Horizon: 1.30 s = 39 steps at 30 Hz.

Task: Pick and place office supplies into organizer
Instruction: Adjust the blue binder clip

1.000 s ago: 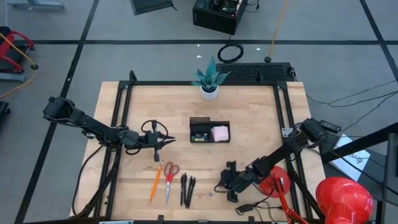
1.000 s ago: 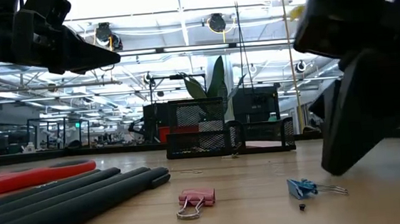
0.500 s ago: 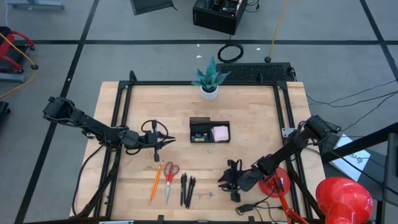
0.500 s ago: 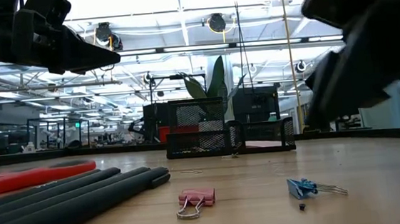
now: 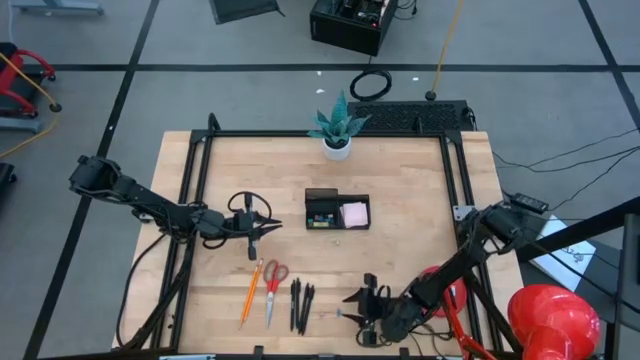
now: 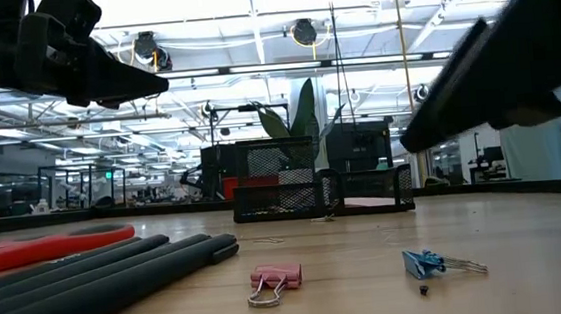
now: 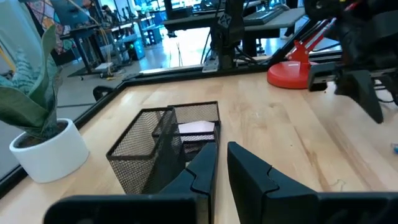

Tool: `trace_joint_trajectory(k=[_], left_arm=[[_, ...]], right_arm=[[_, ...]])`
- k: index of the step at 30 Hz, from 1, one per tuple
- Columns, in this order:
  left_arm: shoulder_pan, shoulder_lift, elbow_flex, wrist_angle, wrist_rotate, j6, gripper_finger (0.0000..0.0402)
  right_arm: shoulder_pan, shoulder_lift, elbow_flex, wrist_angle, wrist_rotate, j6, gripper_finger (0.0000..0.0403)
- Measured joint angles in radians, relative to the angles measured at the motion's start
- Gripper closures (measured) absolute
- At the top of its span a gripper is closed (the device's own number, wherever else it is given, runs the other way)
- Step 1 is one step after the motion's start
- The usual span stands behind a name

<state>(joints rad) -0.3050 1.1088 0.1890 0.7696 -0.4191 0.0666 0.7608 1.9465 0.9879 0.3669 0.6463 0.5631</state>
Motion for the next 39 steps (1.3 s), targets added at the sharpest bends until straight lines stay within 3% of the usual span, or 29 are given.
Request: trace_joint_trajectory(k=[13,28,39], left_arm=[[0.0,0.0,0.0,-0.019,0.002,-0.032,0.0355],[0.006,0.0,0.0,-0.034,0.002,-0.02,0.0355],[0.005,0.0,0.0,-0.034,0.002,-0.026,0.0355]], right_arm=[[-0.001,0.134,0.071,-0.023,0.038,0.038,0.0259],[-0.014,0.127,0.074,-0.177,0.054,0.167,0.0259],[-0.018,0.065,0.069,-0.121,0.03,0.051,0.0259]])
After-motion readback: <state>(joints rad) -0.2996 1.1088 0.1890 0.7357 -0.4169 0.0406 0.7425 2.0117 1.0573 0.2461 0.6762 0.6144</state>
